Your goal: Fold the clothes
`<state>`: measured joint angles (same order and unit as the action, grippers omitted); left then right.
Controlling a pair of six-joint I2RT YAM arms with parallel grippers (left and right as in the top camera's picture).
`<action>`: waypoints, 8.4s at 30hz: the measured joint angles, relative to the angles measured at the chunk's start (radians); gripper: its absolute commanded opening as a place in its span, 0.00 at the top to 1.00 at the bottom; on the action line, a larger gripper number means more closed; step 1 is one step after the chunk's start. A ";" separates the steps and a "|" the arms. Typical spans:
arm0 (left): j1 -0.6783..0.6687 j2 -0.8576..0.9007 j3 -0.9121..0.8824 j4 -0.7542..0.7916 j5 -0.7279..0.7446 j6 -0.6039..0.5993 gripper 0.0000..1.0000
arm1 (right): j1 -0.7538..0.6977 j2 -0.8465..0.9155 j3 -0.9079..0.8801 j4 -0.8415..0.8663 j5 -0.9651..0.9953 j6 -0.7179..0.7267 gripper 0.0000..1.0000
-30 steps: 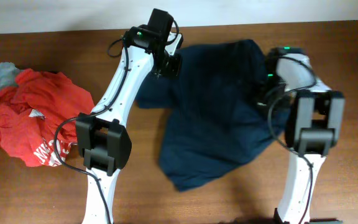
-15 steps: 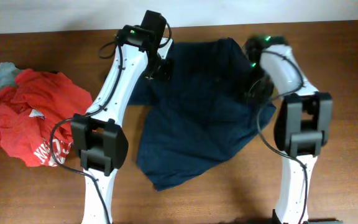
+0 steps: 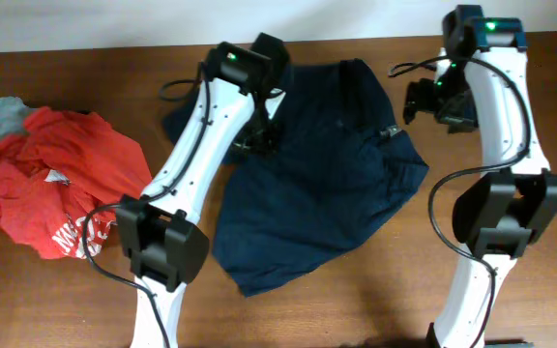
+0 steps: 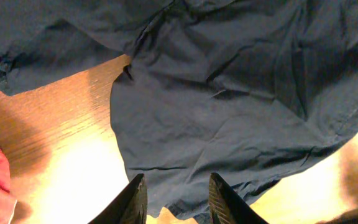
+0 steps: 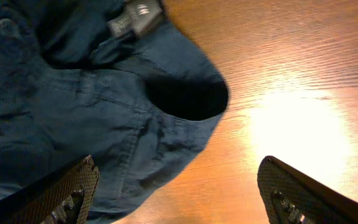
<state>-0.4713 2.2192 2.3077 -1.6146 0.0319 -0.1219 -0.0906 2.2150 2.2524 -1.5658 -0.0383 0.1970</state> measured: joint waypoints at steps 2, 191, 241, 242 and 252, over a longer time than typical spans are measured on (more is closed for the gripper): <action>-0.021 -0.006 0.000 -0.006 -0.032 -0.027 0.66 | -0.031 0.000 0.000 -0.004 -0.008 -0.014 0.14; 0.033 0.024 -0.482 1.353 -0.035 0.145 0.99 | 0.140 -0.059 -0.474 1.040 -0.109 -0.156 0.96; 0.106 -0.240 -0.407 0.632 -0.155 0.129 0.01 | 0.146 -0.034 -0.476 0.417 -0.304 -0.140 0.96; 0.106 -0.240 -0.421 0.642 -0.143 0.130 0.01 | 0.146 -0.080 -0.476 0.414 -0.304 -0.131 0.95; 0.106 -0.234 -0.658 0.966 -0.087 0.129 0.11 | -0.014 -0.295 -0.476 0.212 -0.276 -0.064 0.60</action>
<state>-0.3653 1.9854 1.6501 -0.6491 -0.0547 0.0074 -0.1047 1.9202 1.7767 -1.3537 -0.3145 0.1329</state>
